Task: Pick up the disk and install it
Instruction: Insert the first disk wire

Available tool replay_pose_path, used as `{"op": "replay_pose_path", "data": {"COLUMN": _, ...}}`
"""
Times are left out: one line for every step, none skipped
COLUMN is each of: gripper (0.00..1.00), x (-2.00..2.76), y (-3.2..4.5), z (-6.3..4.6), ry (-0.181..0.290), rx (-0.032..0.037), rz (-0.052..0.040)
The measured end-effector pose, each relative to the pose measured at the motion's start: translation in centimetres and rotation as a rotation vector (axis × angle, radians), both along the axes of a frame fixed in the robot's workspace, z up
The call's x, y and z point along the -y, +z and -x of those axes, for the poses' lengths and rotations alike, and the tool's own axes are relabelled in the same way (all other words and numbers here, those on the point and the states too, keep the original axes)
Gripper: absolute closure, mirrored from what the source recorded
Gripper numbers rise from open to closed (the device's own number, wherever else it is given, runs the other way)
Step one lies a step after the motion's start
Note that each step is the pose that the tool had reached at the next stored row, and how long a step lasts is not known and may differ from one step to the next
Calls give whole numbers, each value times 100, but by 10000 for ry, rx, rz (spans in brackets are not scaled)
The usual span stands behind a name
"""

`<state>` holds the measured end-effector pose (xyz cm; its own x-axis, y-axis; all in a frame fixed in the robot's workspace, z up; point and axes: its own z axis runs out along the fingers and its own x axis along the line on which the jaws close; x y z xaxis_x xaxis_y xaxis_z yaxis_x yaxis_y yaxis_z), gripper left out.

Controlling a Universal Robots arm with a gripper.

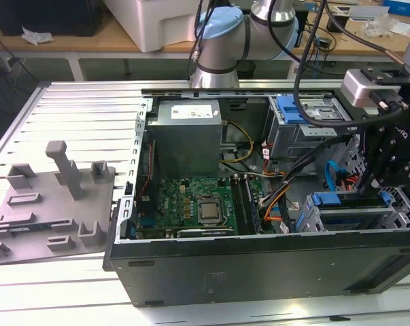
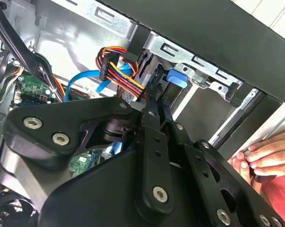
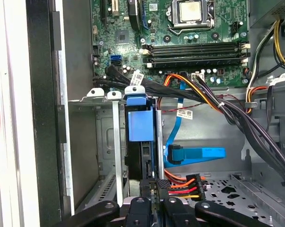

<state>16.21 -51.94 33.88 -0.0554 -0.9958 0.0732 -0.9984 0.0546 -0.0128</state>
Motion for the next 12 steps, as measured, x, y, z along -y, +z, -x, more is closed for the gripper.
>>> {"op": "replay_pose_path", "data": {"gripper": 83, "x": 0, "y": -3, "z": 0, "ry": 1, "rx": -1, "rz": 1}}
{"op": "replay_pose_path", "data": {"gripper": 83, "x": 0, "y": -7, "z": 0, "ry": 4, "rx": 0, "rz": 3}}
{"op": "replay_pose_path", "data": {"gripper": 83, "x": 0, "y": -10, "z": 0, "ry": 6, "rx": 0, "rz": 3}}
{"op": "replay_pose_path", "data": {"gripper": 83, "x": 0, "y": -15, "z": 0, "ry": 8, "rx": 0, "rz": 1}}
{"op": "replay_pose_path", "data": {"gripper": 83, "x": 0, "y": -19, "z": 0, "ry": 11, "rx": 0, "rz": -2}}
{"op": "replay_pose_path", "data": {"gripper": 83, "x": 0, "y": -20, "z": 0, "ry": 12, "rx": 0, "rz": 0}}
{"op": "replay_pose_path", "data": {"gripper": 83, "x": 0, "y": -20, "z": 0, "ry": 12, "rx": 0, "rz": 0}}
{"op": "replay_pose_path", "data": {"gripper": 83, "x": 0, "y": -20, "z": 0, "ry": 12, "rx": 0, "rz": 0}}
{"op": "replay_pose_path", "data": {"gripper": 83, "x": 0, "y": -20, "z": 0, "ry": 12, "rx": 0, "rz": 0}}
{"op": "replay_pose_path", "data": {"gripper": 83, "x": 0, "y": -20, "z": 0, "ry": 12, "rx": 0, "rz": 0}}
{"op": "replay_pose_path", "data": {"gripper": 83, "x": 0, "y": -20, "z": 0, "ry": 12, "rx": 0, "rz": 0}}
{"op": "replay_pose_path", "data": {"gripper": 83, "x": 0, "y": -20, "z": 0, "ry": 12, "rx": 0, "rz": 0}}
